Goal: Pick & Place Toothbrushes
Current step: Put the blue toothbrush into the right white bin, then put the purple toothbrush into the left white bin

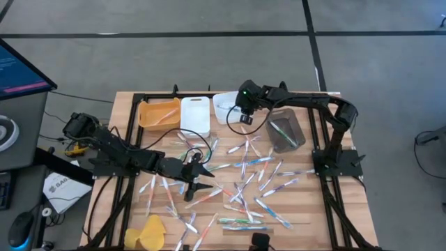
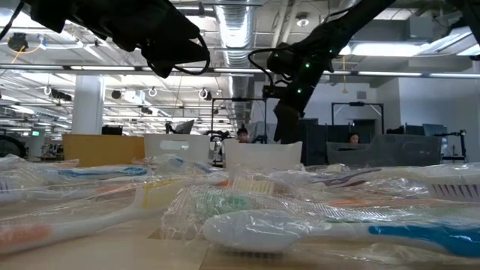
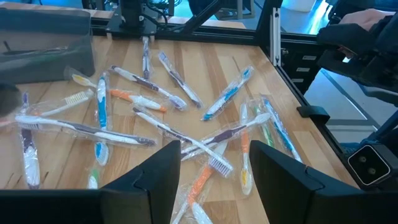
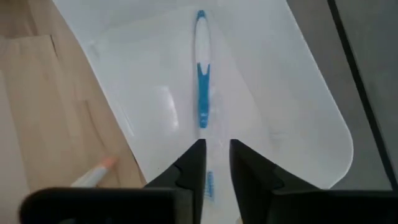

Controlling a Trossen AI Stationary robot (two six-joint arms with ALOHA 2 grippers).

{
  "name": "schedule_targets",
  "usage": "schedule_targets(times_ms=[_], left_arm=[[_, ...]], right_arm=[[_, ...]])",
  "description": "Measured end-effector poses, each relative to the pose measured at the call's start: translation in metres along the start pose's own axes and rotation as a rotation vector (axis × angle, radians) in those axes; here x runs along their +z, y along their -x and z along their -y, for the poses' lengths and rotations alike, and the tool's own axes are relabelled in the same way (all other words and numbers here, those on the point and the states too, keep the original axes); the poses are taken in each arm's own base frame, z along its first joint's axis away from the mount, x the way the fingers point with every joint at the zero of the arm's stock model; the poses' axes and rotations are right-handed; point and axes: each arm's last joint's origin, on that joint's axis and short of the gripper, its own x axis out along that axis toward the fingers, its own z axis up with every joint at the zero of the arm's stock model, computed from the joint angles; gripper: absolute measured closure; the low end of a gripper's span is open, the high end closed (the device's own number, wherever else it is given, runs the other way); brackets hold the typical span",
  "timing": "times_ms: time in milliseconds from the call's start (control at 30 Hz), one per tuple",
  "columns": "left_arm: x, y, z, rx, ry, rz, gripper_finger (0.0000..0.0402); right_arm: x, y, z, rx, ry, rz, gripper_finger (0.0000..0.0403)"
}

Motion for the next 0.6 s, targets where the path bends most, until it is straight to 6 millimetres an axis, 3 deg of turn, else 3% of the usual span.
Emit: schedule_targets(times_ms=[267, 433, 600], left_arm=[[0.000, 0.000, 0.000, 0.000, 0.000, 0.001, 0.0216], [0.000, 0.000, 0.000, 0.000, 0.000, 0.002, 0.0216], [0.000, 0.000, 0.000, 0.000, 0.001, 0.003, 0.0216]], right_arm=[[0.003, 0.007, 0.001, -0.010, -0.010, 0.027, 0.0287], [0.009, 0.035, -0.007, 0.000, -0.008, 0.062, 0.0275], [0.013, 0.074, -0.032, 0.048, 0.048, 0.081, 0.0273]])
